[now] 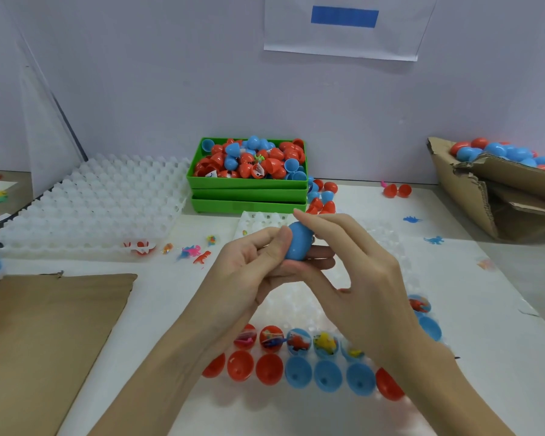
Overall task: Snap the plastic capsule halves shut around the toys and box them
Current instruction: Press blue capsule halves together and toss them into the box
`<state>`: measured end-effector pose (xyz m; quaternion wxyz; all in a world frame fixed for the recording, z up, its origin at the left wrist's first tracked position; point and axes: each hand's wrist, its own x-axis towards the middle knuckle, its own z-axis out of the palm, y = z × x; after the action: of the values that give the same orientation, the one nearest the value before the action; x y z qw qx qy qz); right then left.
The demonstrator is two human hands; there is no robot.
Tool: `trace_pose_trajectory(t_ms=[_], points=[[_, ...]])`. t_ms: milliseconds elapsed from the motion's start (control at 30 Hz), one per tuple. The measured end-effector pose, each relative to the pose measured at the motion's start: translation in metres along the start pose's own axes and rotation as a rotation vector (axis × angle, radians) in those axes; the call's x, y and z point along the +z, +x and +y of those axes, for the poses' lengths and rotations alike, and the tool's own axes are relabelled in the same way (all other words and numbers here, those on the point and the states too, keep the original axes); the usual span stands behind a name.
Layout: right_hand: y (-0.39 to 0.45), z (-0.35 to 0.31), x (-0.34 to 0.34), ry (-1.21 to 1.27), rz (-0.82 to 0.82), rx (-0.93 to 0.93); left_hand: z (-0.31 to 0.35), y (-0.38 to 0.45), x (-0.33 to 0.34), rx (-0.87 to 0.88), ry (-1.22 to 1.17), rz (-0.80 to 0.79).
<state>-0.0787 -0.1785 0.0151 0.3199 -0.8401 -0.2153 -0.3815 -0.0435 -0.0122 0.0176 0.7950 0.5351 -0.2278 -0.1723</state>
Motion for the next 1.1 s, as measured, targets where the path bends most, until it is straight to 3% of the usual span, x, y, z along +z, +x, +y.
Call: trace_pose_trajectory(t_ms=[167, 400, 567, 733, 1100], points=[[0.000, -0.004, 0.001, 0.117, 0.055, 0.032, -0.001, 0.000, 0.006, -0.002, -0.109, -0.012], [-0.002, -0.005, 0.002, 0.202, -0.003, 0.083, 0.005, 0.003, 0.001, -0.062, -0.240, -0.016], [0.000, -0.002, 0.000, 0.382, 0.017, 0.292, 0.002, 0.001, -0.005, -0.047, -0.099, 0.017], [0.005, -0.002, -0.008, 0.528, -0.020, 0.425, 0.002, 0.000, -0.002, 0.078, 0.099, 0.172], [0.004, -0.009, -0.004, 0.443, 0.089, 0.364, 0.004, -0.002, -0.002, 0.155, 0.198, 0.191]])
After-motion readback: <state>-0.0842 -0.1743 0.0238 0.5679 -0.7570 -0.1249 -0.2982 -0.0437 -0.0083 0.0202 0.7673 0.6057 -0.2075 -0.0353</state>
